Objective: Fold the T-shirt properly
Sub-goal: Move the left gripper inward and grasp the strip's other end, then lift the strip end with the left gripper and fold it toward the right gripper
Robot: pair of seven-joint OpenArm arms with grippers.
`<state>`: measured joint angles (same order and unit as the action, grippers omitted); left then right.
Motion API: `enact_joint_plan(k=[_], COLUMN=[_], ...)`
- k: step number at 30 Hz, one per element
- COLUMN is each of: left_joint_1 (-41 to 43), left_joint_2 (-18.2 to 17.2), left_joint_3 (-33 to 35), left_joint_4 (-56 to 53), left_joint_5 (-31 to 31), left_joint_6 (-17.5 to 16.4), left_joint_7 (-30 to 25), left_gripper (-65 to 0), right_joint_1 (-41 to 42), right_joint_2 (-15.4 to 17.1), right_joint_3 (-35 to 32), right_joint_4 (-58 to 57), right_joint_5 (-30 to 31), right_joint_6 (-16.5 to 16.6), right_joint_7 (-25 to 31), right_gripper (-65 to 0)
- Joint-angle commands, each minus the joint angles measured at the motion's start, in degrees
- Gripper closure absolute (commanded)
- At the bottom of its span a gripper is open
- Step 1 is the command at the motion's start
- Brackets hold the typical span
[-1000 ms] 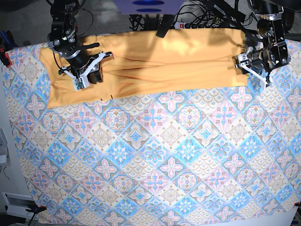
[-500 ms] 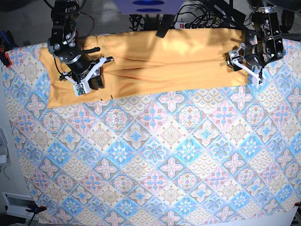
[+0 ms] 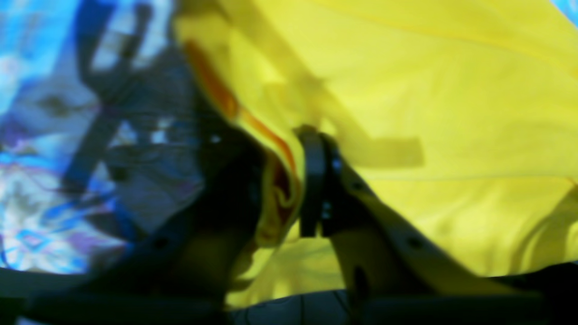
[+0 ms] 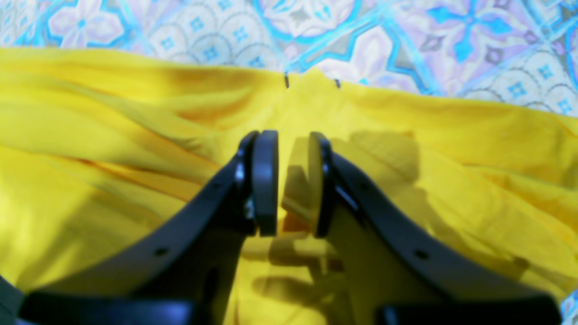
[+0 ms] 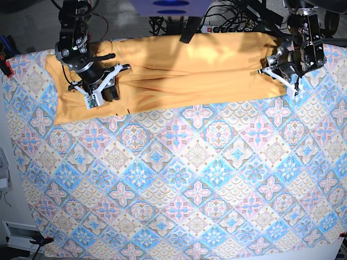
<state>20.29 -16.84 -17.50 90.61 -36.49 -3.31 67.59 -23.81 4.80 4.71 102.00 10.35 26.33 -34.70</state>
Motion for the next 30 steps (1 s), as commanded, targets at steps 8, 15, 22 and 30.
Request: enact_joint_plan(k=[8, 15, 22, 30], left_joint_1=[-1.1, -1.3, -0.7, 2.4], left_joint_2=[-0.5, -0.8, 0.7, 9.3], left_joint_3=[-4.1, -11.6, -13.9, -8.3], left_joint_4=[0.8, 0.8, 6.6, 20.8], left_joint_5=[-0.7, -0.7, -0.8, -0.8], left_joint_6=[-0.2, -0.2, -4.9, -7.1], left_joint_7=[-2.6, -2.7, -2.5, 1.0], left_gripper=[0.0, 0.0, 0.0, 0.0], right_joint_1=[0.2, 0.2, 0.2, 0.2], right_joint_2=[0.3, 0.3, 0.3, 0.3], right_joint_3=[0.2, 0.5, 0.3, 0.5], right_joint_4=[0.9, 0.9, 0.9, 0.8], right_joint_5=[0.5, 0.5, 0.5, 0.5], right_joint_6=[0.0, 0.0, 0.0, 0.0], right_joint_7=[1.3, 1.4, 1.4, 1.4], right_gripper=[-11.7, -11.7, -11.7, -11.7])
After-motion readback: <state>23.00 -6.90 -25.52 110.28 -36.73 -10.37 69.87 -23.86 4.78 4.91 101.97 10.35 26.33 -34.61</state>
